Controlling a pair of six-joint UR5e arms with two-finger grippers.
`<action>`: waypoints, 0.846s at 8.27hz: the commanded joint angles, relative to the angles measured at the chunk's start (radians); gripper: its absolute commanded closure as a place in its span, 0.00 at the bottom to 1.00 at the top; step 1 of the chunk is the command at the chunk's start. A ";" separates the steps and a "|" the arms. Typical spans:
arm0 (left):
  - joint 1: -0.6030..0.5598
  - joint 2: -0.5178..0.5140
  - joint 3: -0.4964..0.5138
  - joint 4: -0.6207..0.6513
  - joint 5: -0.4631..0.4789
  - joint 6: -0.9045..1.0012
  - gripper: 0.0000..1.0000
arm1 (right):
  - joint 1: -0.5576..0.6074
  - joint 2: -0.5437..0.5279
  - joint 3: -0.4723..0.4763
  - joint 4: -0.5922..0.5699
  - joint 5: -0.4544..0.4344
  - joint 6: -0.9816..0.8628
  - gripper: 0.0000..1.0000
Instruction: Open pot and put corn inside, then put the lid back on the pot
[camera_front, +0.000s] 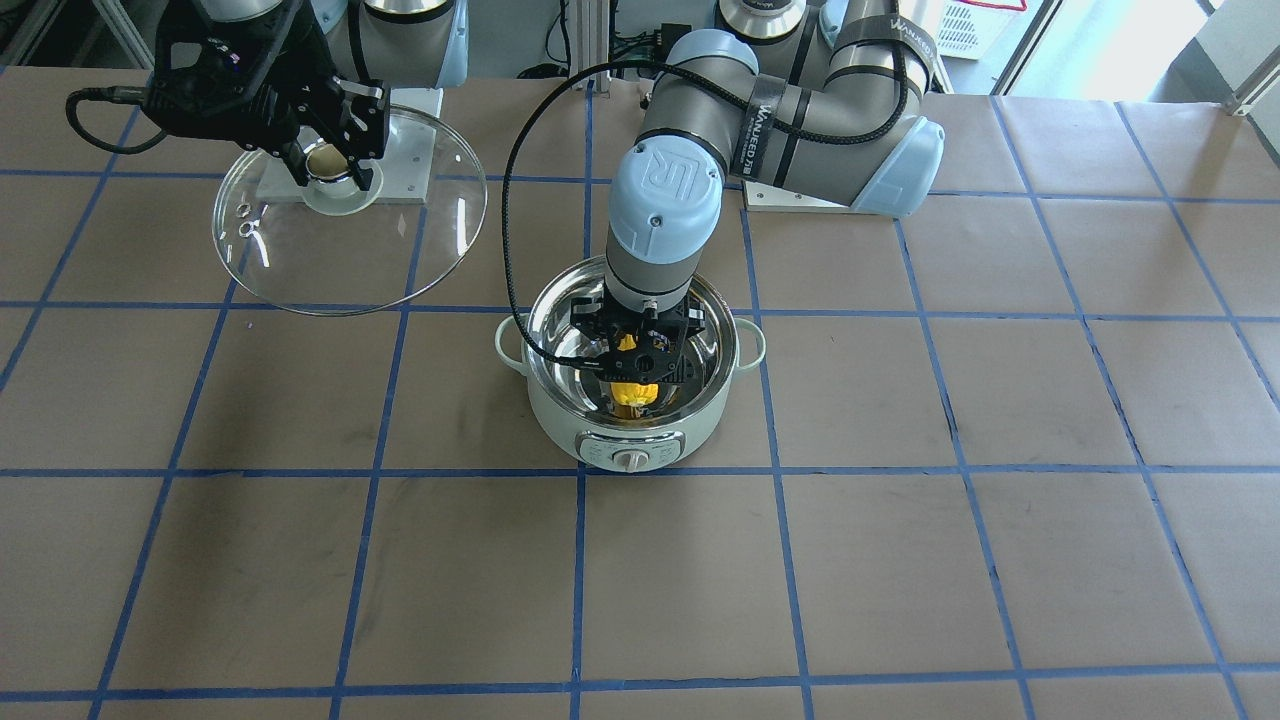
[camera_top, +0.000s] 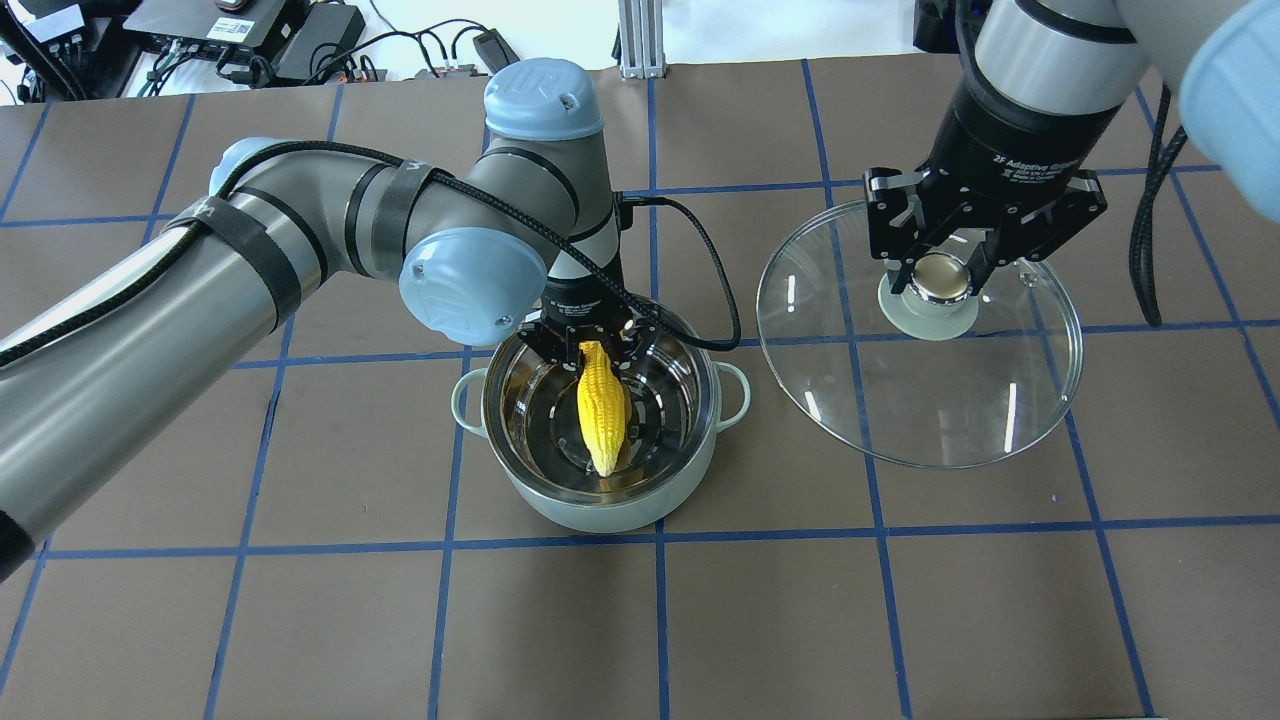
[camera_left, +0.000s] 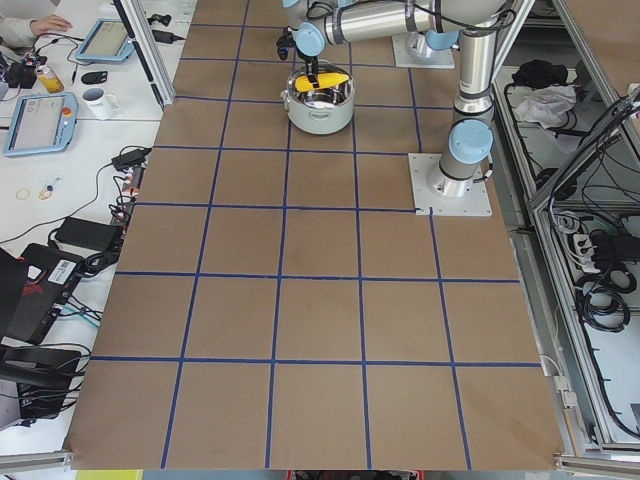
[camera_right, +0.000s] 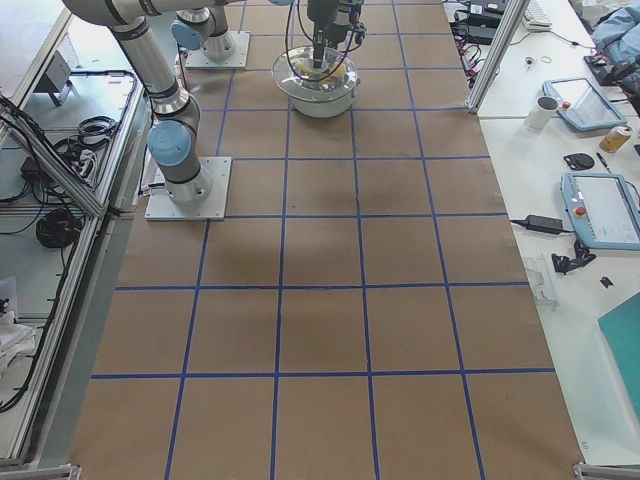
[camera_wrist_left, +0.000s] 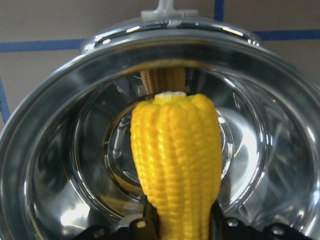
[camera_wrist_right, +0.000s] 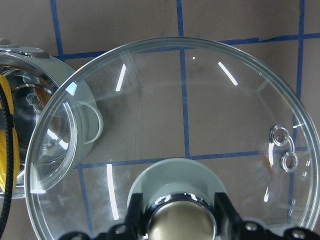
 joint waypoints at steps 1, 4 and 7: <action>-0.002 -0.010 -0.003 0.010 0.007 -0.005 0.34 | 0.000 0.000 0.000 0.001 -0.001 -0.003 0.90; 0.000 0.014 0.006 -0.034 0.008 -0.023 0.00 | 0.000 0.000 0.000 0.001 -0.001 -0.003 0.90; 0.032 0.071 0.046 -0.097 0.013 -0.007 0.00 | 0.000 0.001 0.002 -0.001 -0.001 -0.003 0.90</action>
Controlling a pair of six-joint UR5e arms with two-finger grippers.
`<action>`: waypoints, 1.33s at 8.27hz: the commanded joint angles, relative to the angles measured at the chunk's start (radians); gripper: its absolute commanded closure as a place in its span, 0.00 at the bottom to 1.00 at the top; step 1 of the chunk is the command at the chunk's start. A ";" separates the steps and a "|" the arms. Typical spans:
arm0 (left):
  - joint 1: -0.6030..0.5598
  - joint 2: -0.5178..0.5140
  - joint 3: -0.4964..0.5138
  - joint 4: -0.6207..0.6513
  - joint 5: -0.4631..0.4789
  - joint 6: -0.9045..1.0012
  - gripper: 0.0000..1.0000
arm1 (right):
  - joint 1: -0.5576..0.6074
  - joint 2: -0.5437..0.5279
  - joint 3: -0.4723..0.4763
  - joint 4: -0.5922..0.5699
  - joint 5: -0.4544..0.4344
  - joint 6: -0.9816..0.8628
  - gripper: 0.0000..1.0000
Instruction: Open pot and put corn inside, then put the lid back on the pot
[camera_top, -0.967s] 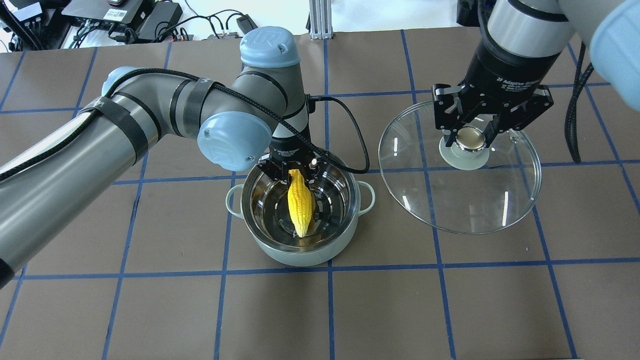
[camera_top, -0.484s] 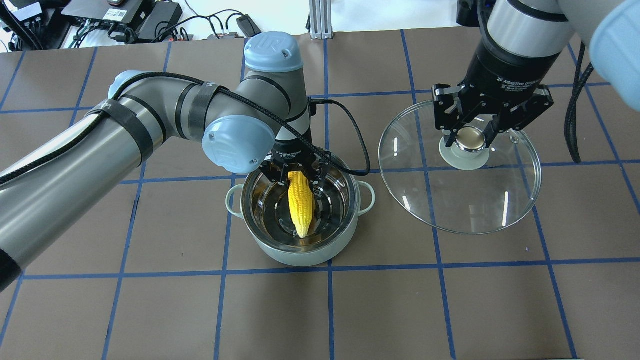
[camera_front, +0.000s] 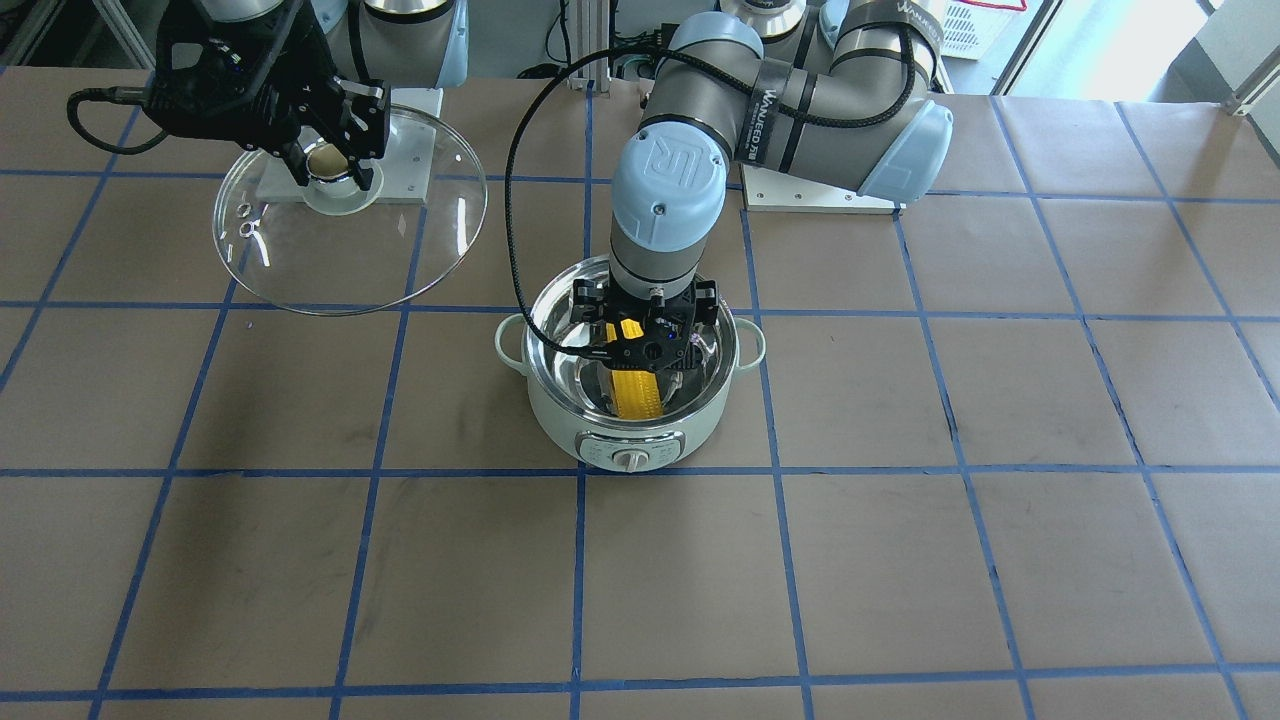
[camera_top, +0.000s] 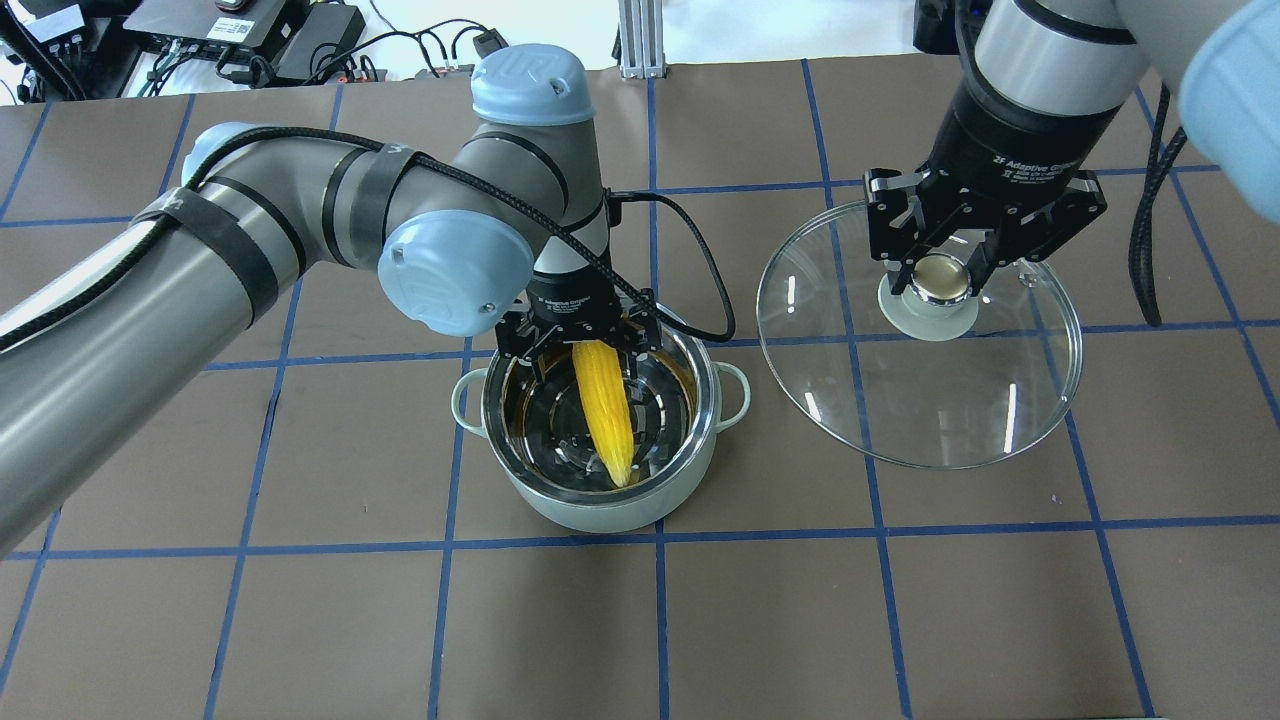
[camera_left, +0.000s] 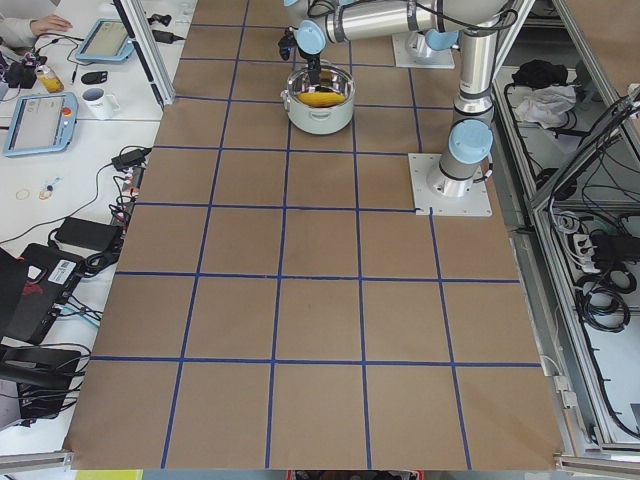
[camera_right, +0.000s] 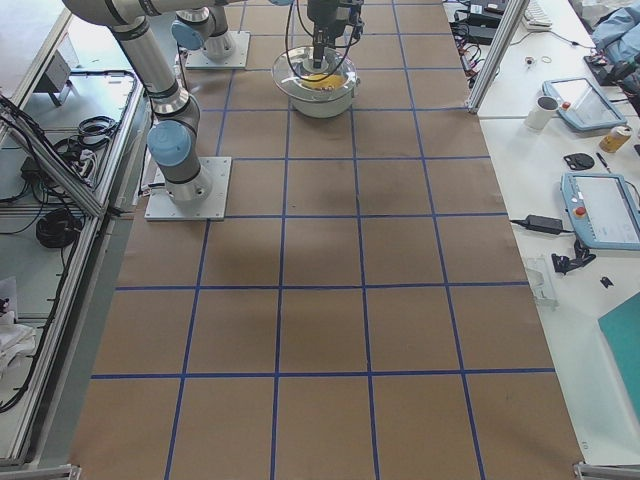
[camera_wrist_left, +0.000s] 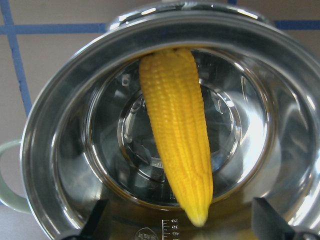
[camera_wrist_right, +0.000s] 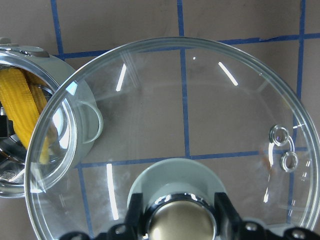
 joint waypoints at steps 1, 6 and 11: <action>0.058 0.060 0.058 -0.053 0.004 0.029 0.00 | 0.000 0.001 0.001 -0.002 -0.003 0.000 0.90; 0.268 0.088 0.230 -0.176 0.151 0.304 0.00 | 0.000 0.001 0.001 -0.002 0.000 0.000 0.90; 0.279 0.117 0.229 -0.165 0.161 0.323 0.00 | 0.046 0.017 0.002 -0.009 0.013 0.073 0.91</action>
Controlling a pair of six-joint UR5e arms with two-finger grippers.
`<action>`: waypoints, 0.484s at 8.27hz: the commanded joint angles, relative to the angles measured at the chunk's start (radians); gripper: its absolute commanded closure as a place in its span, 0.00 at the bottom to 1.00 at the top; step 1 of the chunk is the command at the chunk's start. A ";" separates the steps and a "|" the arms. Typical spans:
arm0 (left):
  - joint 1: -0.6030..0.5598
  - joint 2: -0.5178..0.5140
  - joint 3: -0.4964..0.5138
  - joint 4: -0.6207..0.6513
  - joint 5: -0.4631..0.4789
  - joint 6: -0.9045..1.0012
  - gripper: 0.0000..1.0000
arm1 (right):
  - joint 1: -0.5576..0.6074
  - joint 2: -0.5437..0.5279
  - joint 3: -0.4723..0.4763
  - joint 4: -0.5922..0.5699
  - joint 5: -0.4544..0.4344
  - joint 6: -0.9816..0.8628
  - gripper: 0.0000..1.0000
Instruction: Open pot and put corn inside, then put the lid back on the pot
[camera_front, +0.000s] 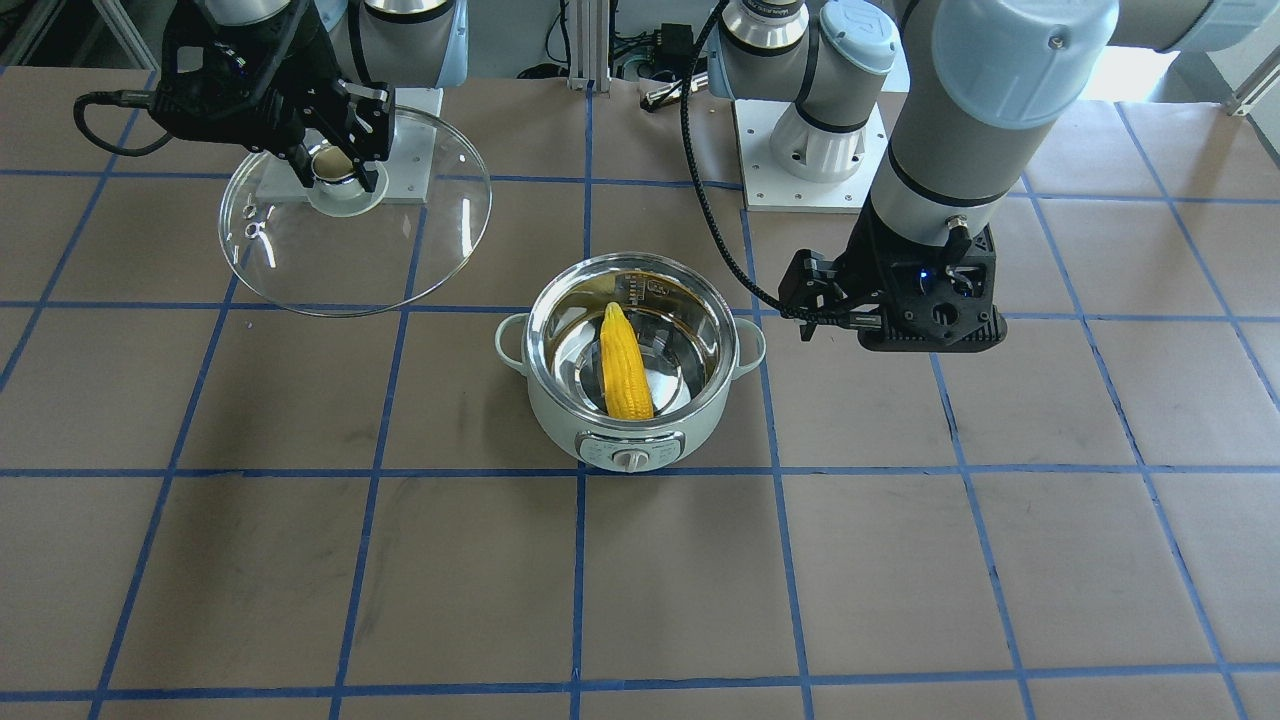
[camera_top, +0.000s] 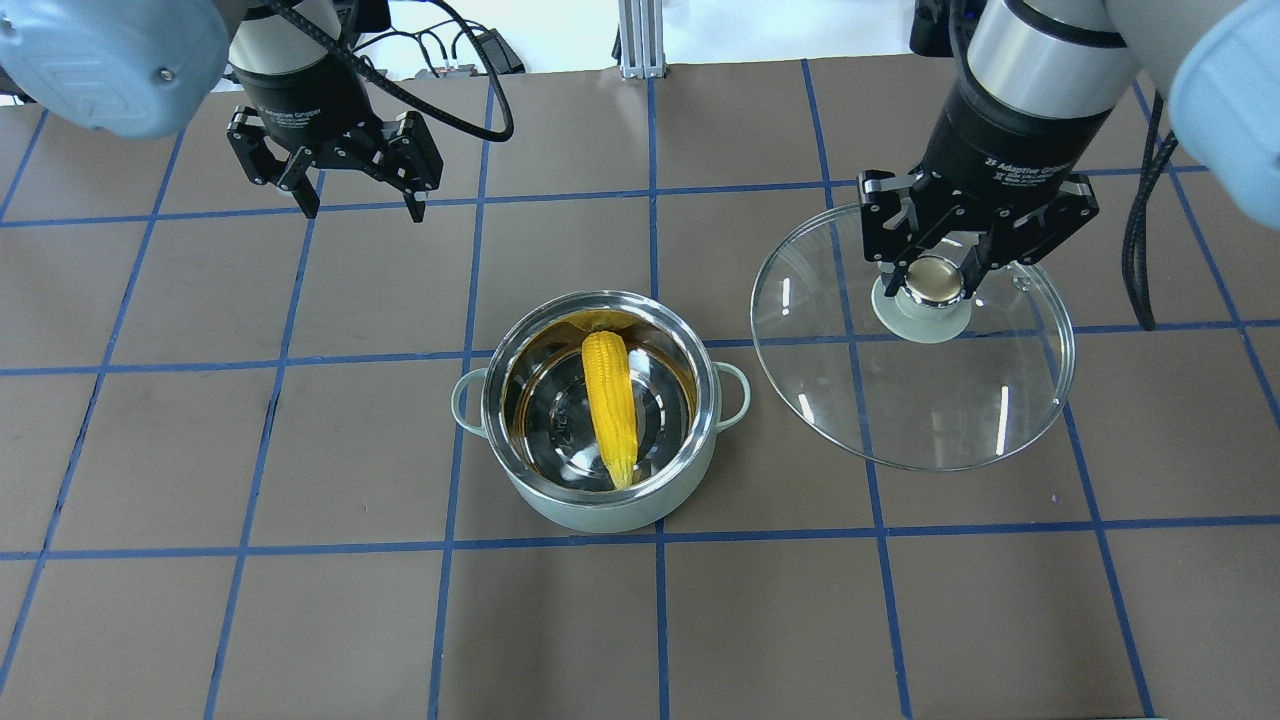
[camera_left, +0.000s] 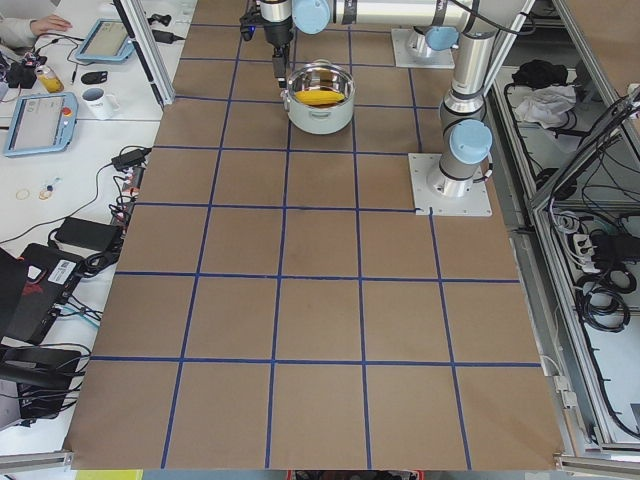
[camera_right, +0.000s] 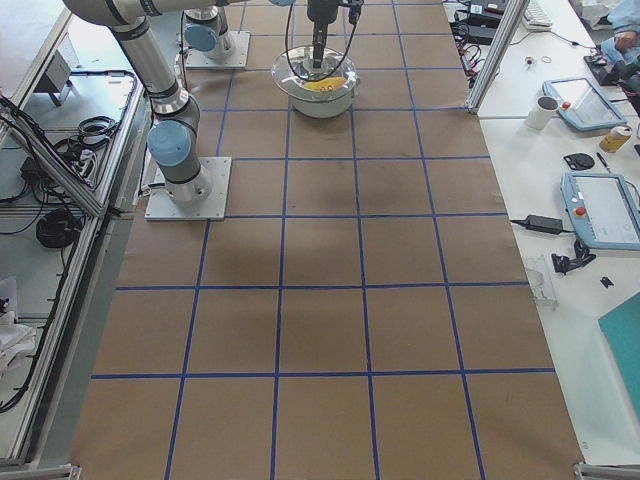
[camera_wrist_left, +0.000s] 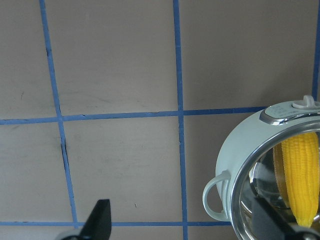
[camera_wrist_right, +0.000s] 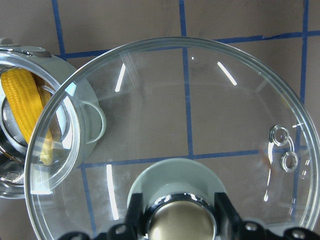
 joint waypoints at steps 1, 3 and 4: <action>0.000 0.023 -0.003 0.003 0.002 0.014 0.00 | 0.115 0.039 -0.003 -0.049 0.005 0.130 0.91; 0.000 0.030 -0.011 0.005 0.002 0.014 0.00 | 0.317 0.149 -0.003 -0.209 0.005 0.348 0.91; 0.000 0.032 -0.008 0.005 -0.004 0.014 0.00 | 0.412 0.226 -0.003 -0.291 0.005 0.451 0.91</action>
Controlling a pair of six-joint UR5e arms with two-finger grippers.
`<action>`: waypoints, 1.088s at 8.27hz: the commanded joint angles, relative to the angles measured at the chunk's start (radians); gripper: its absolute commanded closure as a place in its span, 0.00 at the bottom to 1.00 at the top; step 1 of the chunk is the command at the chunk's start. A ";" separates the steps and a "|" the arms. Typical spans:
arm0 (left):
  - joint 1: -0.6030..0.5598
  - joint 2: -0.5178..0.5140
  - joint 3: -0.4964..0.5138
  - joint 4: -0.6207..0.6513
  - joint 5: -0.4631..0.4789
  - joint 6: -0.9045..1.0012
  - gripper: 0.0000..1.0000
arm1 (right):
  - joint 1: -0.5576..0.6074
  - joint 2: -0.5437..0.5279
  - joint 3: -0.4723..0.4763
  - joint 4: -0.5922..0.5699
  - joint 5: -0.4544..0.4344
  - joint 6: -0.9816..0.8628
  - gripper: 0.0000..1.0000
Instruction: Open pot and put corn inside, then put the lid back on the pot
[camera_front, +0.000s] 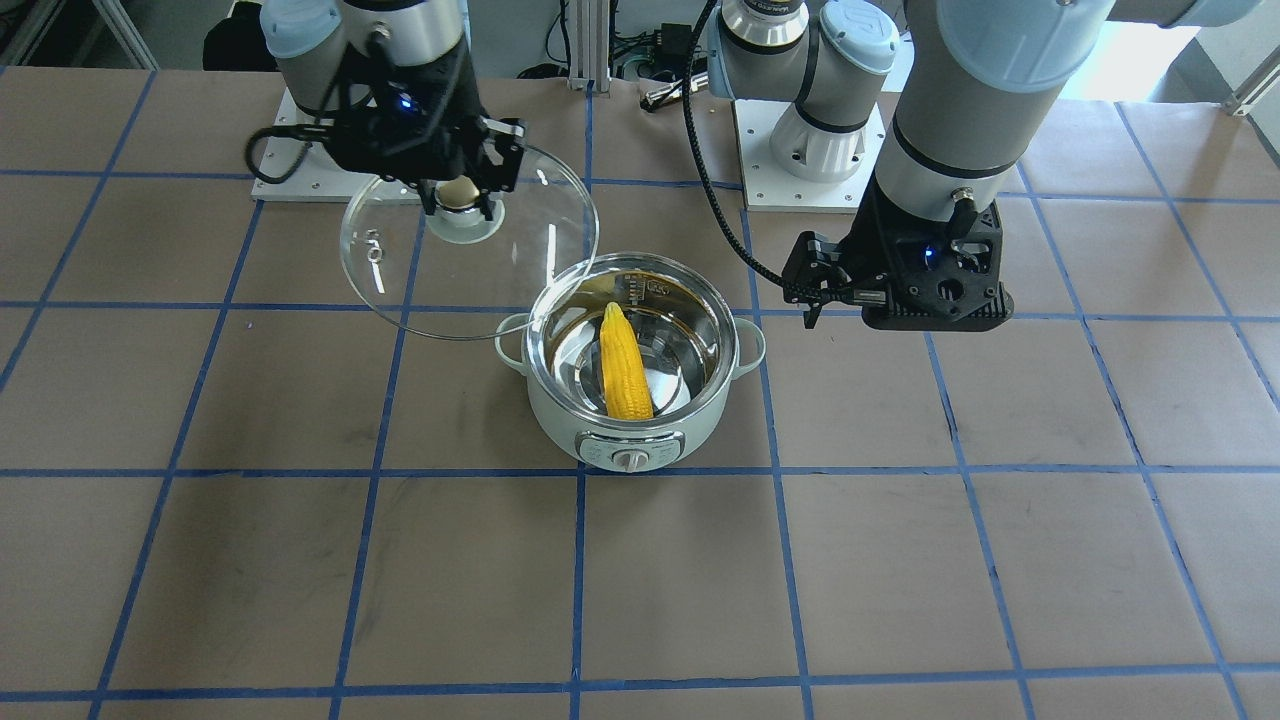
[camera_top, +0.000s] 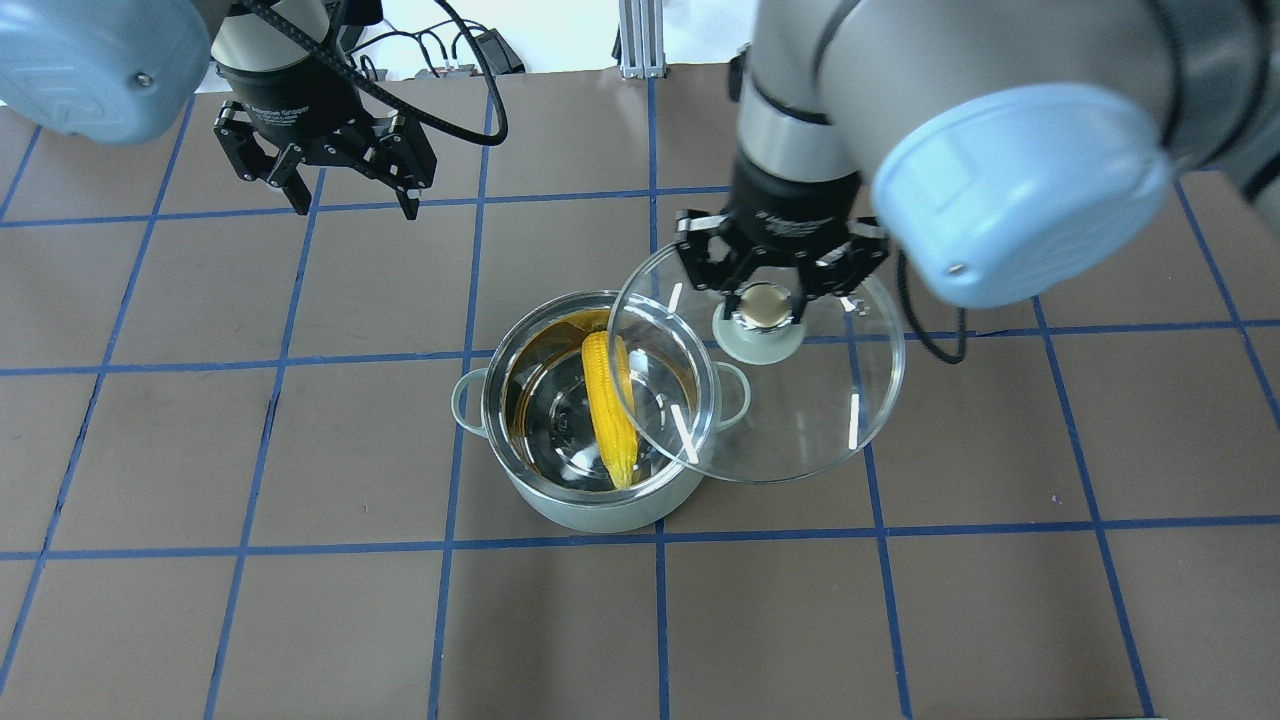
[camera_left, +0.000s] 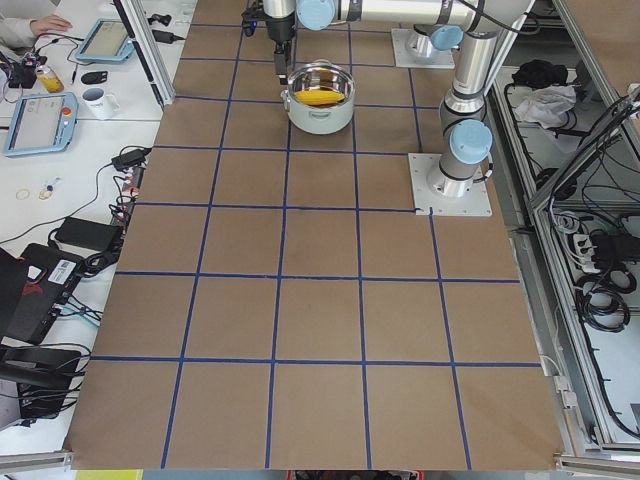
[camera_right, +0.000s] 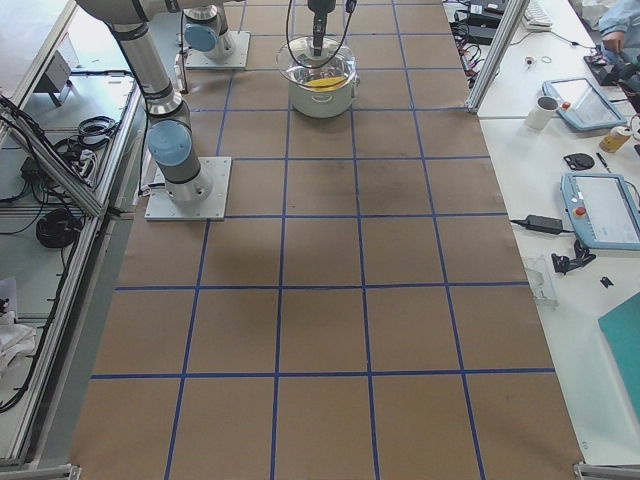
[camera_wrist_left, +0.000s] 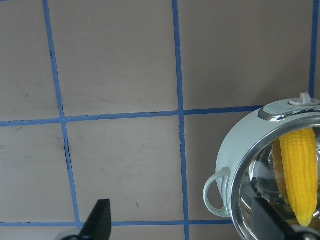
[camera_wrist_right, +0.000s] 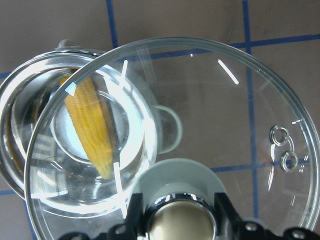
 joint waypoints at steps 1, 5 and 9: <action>0.000 0.007 0.007 -0.002 -0.006 0.001 0.00 | 0.235 0.175 -0.002 -0.242 -0.001 0.282 0.91; 0.001 0.011 -0.002 -0.004 -0.004 0.001 0.00 | 0.251 0.244 0.001 -0.314 -0.002 0.329 0.91; 0.000 0.028 0.001 -0.010 -0.006 -0.001 0.00 | 0.248 0.258 0.001 -0.318 -0.021 0.318 0.91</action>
